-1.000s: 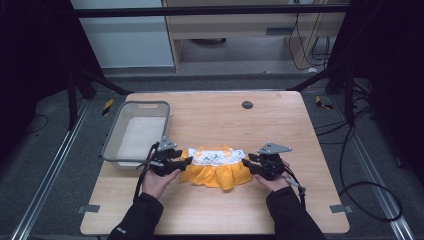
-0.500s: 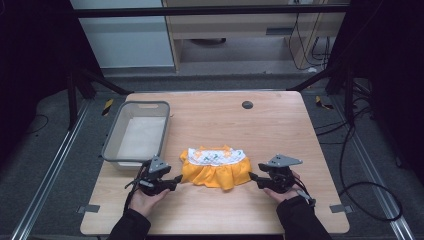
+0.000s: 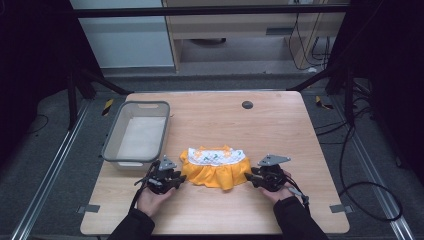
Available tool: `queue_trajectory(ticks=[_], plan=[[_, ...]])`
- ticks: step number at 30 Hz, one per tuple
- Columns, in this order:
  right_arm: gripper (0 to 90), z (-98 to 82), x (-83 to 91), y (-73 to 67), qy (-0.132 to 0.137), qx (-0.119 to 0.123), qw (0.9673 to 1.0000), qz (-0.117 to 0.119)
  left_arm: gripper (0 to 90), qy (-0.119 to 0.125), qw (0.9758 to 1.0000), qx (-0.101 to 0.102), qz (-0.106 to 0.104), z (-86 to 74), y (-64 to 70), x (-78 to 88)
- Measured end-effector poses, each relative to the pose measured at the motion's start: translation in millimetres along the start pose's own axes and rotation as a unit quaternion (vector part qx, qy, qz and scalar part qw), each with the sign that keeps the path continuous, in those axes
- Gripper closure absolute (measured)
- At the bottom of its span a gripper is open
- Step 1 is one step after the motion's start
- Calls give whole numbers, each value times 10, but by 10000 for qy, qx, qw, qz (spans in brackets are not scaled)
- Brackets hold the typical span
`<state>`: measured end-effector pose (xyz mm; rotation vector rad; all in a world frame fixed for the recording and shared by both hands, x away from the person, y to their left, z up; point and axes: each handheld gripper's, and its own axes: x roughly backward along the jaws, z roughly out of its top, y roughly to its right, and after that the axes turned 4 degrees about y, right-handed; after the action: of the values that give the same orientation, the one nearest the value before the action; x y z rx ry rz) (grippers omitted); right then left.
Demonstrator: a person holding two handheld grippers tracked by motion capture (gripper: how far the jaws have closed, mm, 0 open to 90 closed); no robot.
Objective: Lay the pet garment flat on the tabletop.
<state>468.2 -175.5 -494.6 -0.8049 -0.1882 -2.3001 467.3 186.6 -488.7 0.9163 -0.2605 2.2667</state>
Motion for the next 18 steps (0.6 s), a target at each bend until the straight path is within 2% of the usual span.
queue_trajectory(ticks=[2,3,5,6,9,14,15,17,18], plan=[[677,2,-2,-7,-34,6,10000,3,747,-20,10000,1,-28,-1,2,-9],[728,7,-2,-13,-66,27,10000,3,801,-24,10000,42,-73,-2,3,-17],[770,10,2,-14,-104,-4,9999,37,845,-32,9999,43,-99,-3,2,-20],[795,11,3,-15,-108,-9,9999,53,858,-42,9999,-2,-107,-1,2,-11],[858,17,13,-13,-144,-19,9998,109,871,-74,9998,30,-165,1,-4,-2],[871,44,52,-18,-137,-42,9998,164,878,7,9998,-4,-188,24,-6,72],[871,63,100,-16,-70,-40,9998,191,878,152,9996,26,-250,44,-7,153],[871,72,126,-18,-36,-49,9998,205,878,230,9993,21,-292,55,3,217],[871,98,236,-59,88,-9,9996,261,878,324,9989,-10,-335,60,21,286]])
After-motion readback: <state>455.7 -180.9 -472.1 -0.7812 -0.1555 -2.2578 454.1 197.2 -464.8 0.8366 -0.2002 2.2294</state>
